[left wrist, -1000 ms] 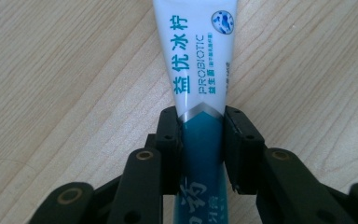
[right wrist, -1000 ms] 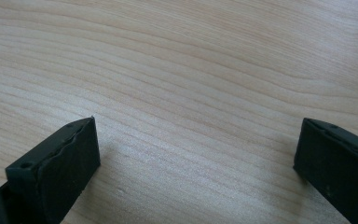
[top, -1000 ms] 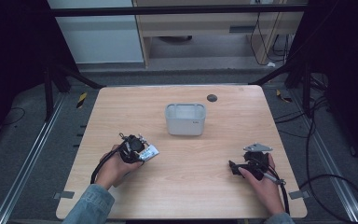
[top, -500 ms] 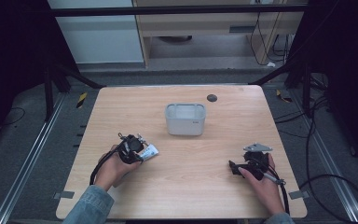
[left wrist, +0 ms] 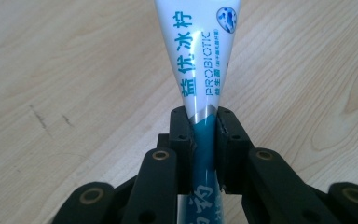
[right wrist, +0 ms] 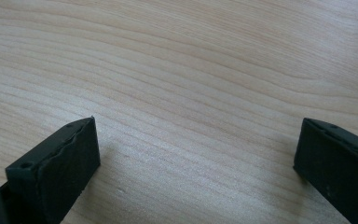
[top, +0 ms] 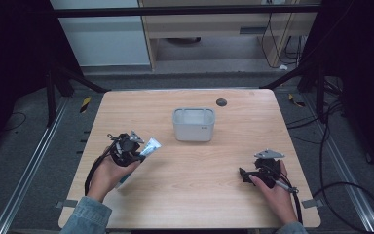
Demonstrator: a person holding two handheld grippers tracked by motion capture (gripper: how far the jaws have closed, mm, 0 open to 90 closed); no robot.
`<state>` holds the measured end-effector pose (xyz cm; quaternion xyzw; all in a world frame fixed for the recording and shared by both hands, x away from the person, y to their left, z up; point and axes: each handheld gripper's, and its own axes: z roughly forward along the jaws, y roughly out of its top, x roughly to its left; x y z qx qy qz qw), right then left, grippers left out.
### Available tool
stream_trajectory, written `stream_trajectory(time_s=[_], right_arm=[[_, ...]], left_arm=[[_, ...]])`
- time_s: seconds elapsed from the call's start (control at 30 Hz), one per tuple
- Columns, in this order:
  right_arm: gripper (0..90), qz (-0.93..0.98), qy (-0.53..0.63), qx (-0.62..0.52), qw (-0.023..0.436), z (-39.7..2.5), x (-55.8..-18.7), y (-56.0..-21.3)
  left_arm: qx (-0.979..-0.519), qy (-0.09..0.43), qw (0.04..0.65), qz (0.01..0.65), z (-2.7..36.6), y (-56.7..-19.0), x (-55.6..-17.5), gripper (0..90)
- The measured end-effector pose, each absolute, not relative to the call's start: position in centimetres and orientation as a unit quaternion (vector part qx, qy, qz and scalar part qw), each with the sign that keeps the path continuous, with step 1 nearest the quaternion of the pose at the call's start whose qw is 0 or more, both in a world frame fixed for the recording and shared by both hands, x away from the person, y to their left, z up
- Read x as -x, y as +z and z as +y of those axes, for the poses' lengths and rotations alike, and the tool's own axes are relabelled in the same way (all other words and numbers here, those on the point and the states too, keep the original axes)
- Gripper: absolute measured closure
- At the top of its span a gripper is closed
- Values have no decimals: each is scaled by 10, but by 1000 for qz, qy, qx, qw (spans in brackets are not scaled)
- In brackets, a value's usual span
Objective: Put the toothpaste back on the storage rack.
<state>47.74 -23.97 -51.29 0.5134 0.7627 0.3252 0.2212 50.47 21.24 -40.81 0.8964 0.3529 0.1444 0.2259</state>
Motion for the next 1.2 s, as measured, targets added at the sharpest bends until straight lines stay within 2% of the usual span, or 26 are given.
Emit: stream_trajectory(time_s=[1.0,1.2], right_arm=[[4,763,324,-513,222,-239,-479,-513],[4,763,324,-513,222,-238,-482,-513]], left_arm=[[-872,161,305,348,198,-374,-517,783],[-872,170,312,336,181,-362,-520,783]])
